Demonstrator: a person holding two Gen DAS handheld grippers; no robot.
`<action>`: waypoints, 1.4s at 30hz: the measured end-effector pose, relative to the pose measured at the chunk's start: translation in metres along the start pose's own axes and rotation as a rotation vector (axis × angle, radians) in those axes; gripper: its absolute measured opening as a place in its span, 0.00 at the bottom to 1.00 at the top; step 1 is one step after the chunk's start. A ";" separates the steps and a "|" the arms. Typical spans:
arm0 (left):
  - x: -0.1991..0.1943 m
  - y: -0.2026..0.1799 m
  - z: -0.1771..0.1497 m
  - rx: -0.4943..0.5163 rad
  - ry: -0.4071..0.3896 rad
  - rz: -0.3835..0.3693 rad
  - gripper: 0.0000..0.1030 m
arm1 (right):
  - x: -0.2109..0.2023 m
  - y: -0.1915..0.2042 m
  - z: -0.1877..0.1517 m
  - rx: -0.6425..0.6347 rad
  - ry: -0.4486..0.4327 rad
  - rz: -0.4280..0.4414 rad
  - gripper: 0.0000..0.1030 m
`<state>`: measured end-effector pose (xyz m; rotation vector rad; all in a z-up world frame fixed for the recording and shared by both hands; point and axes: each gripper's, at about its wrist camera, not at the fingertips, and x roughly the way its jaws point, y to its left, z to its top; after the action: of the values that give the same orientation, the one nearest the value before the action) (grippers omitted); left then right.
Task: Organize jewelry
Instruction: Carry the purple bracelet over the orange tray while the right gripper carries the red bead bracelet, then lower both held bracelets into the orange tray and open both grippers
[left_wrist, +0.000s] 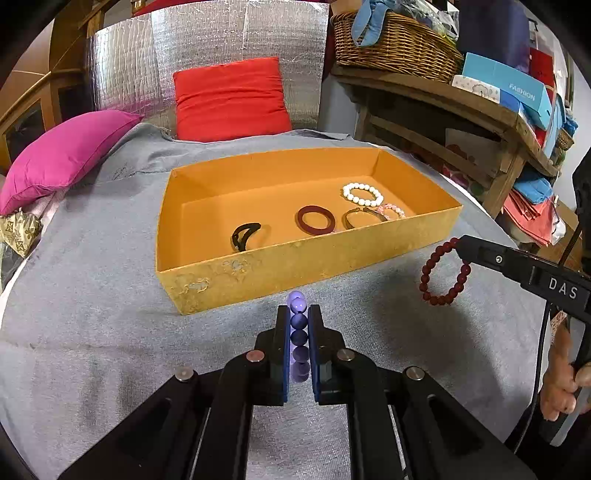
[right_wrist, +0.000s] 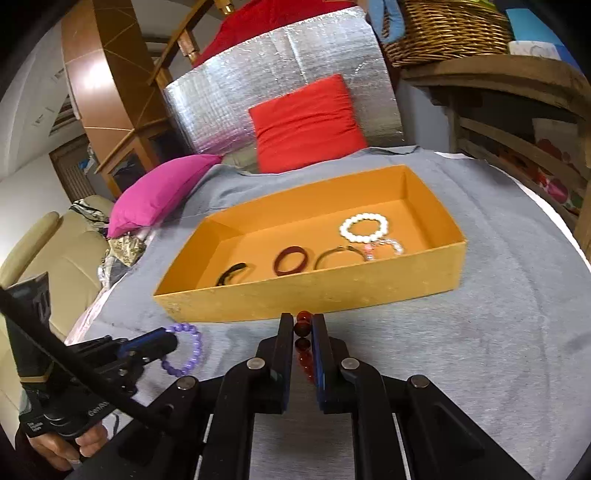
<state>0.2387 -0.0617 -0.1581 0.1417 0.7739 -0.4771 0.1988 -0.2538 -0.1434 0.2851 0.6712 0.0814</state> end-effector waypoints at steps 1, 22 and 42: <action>0.000 0.000 0.000 0.001 -0.001 0.005 0.09 | 0.000 0.001 0.000 -0.003 0.000 0.004 0.11; -0.014 0.001 0.008 -0.030 -0.036 0.003 0.09 | -0.009 0.012 0.007 0.009 -0.041 0.080 0.11; -0.001 0.053 0.115 -0.150 -0.133 0.056 0.09 | 0.030 0.018 0.091 0.088 -0.057 0.117 0.11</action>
<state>0.3362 -0.0480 -0.0781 -0.0076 0.6712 -0.3701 0.2794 -0.2526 -0.0886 0.4096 0.6019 0.1556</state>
